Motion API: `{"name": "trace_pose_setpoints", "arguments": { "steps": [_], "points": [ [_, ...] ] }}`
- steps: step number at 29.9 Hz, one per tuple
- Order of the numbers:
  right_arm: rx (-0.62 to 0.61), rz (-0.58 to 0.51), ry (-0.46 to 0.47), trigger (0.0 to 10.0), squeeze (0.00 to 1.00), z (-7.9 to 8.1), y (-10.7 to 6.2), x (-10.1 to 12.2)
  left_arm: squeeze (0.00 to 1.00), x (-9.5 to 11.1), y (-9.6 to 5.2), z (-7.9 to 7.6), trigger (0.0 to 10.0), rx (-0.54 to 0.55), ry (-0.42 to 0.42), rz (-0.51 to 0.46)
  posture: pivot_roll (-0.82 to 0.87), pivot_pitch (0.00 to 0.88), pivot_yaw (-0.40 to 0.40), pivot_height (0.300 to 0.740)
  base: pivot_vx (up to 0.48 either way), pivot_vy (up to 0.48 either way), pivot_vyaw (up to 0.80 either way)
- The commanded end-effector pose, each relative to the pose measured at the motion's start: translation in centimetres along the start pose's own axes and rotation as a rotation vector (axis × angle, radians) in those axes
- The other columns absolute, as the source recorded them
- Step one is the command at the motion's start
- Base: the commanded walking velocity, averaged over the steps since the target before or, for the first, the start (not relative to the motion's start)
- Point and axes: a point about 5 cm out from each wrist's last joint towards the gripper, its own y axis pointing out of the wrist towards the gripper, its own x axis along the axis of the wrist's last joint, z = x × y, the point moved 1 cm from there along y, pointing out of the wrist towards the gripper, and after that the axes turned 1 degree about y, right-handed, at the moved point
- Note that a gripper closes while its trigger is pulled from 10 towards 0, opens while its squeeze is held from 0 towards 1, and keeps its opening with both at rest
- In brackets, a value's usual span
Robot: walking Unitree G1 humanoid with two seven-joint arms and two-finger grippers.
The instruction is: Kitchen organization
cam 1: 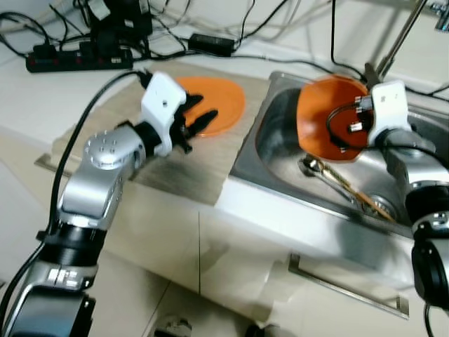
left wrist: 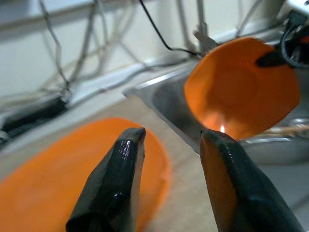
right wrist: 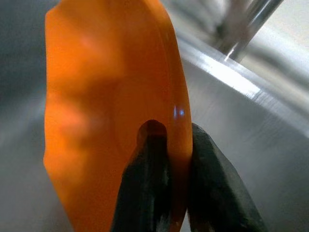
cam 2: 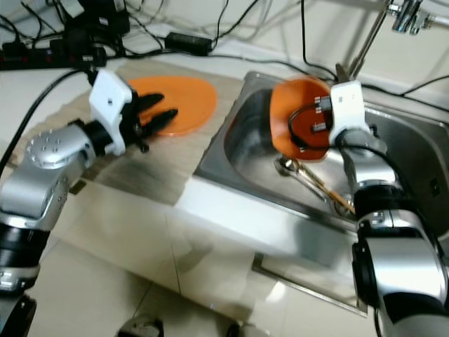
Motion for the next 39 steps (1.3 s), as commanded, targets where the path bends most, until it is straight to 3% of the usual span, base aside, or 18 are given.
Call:
{"name": "trace_pose_setpoints", "arguments": {
  "steps": [1, 2, 4, 5, 6, 14, 15, 16, 26, 27, 28, 29, 31, 36, 37, 38, 39],
  "points": [
    [0.006, -0.026, -0.011, 10.0, 0.00, -0.3, 0.0, 0.7, 0.00, 0.3, 0.2, -0.6, 10.0, -0.027, 0.013, -0.009, 0.04, 0.040, -0.041, 0.740, 0.000, 0.000, 0.00],
    [0.006, -0.026, -0.011, 10.0, 0.00, -0.3, 0.0, 0.7, 0.00, 0.3, 0.2, -0.6, 10.0, -0.027, 0.013, -0.009, 0.04, 0.040, -0.041, 0.740, 0.000, 0.000, 0.00],
    [0.041, 0.020, 0.111, 10.0, 0.00, 0.7, 0.1, -1.2, 0.00, 0.4, 0.3, -0.8, 10.0, -0.026, -0.006, -0.014, 0.05, 0.038, -0.044, 0.740, 0.000, 0.000, 0.00],
    [0.041, 0.020, 0.111, 10.0, 0.00, 0.7, 0.1, -1.2, 0.00, 0.4, 0.3, -0.8, 10.0, -0.026, -0.006, -0.014, 0.05, 0.038, -0.044, 0.740, 0.000, 0.000, 0.00],
    [0.080, 0.052, 0.227, 10.0, 0.00, 1.6, 0.1, -2.6, 0.00, 0.6, 0.3, -1.2, 10.0, -0.040, -0.029, -0.028, 0.04, 0.036, -0.044, 0.740, 0.000, 0.000, 0.00],
    [0.155, 0.120, 0.314, 10.0, 0.00, 2.9, -0.2, -5.0, 0.00, 0.7, 0.2, -2.3, 10.0, -0.108, -0.085, -0.040, 0.04, 0.033, -0.041, 0.740, 0.000, 0.000, 0.00],
    [0.148, 0.131, 0.321, 10.0, 0.40, 2.8, -0.3, -5.4, 0.00, 0.6, 0.2, -2.5, 10.0, -0.116, -0.084, -0.036, 0.04, 0.030, -0.042, 0.740, 0.000, 0.000, 0.00],
    [0.139, 0.144, 0.331, 10.0, 1.00, 2.8, -0.4, -5.9, 0.00, 0.6, 0.2, -2.6, 10.0, -0.124, -0.081, -0.032, 0.04, 0.026, -0.042, 0.740, 0.000, 0.000, 0.00],
    [0.096, 0.152, 0.323, 10.0, 1.00, 2.3, -0.5, -6.6, 0.00, 0.5, 0.4, -2.4, 10.0, -0.098, -0.089, -0.018, 0.04, 0.002, -0.048, 0.740, 0.000, 0.000, 0.00],
    [0.027, 0.118, 0.286, 10.0, 1.00, 1.0, -0.5, -5.8, 0.00, 0.6, 0.3, -1.7, 10.0, -0.061, -0.109, -0.020, 0.04, 0.000, -0.052, 0.740, 0.000, 0.000, 0.00],
    [0.027, 0.118, 0.286, 10.0, 1.00, 1.0, -0.5, -5.8, 0.00, 0.6, 0.3, -1.7, 10.0, -0.061, -0.109, -0.020, 0.04, 0.000, -0.052, 0.740, 0.000, 0.000, 0.00],
    [-0.023, 0.057, 0.327, 10.0, 1.00, -0.1, -0.5, -4.7, 0.00, 0.7, 0.3, -1.1, 10.0, -0.029, -0.119, -0.020, 0.04, 0.000, -0.056, 0.740, 0.000, 0.000, 0.00],
    [-0.045, 0.034, 0.312, 10.0, 1.00, -0.7, -0.5, -4.3, 0.00, 0.7, 0.2, -0.7, 10.0, -0.006, -0.119, -0.024, 0.04, 0.000, -0.059, 0.740, 0.000, 0.000, 0.00],
    [-0.142, -0.125, 0.159, 10.0, 1.00, -2.7, -1.0, -2.0, 0.00, 0.6, -0.1, 1.7, 10.0, 0.177, -0.122, -0.010, 0.05, 0.000, -0.072, 0.740, 0.000, 0.000, 0.00],
    [-0.144, -0.145, 0.148, 10.0, 0.94, -2.8, -1.1, -1.8, 0.00, 0.6, -0.2, 2.0, 10.0, 0.194, -0.124, -0.006, 0.05, 0.000, -0.072, 0.740, 0.000, 0.000, 0.00],
    [-0.156, -0.208, 0.144, 10.0, 0.65, -3.0, -1.3, -1.0, 0.00, 0.5, -0.3, 2.6, 10.0, 0.243, -0.134, -0.001, 0.05, 0.000, -0.073, 0.740, 0.000, 0.000, 0.00],
    [-0.159, -0.304, 0.180, 10.0, 0.00, -3.1, -1.6, 0.2, 0.00, 0.0, -0.6, 4.1, 10.0, 0.351, -0.154, 0.024, 0.05, 0.000, -0.075, 0.740, 0.000, 0.000, 0.00]
  ]
}}
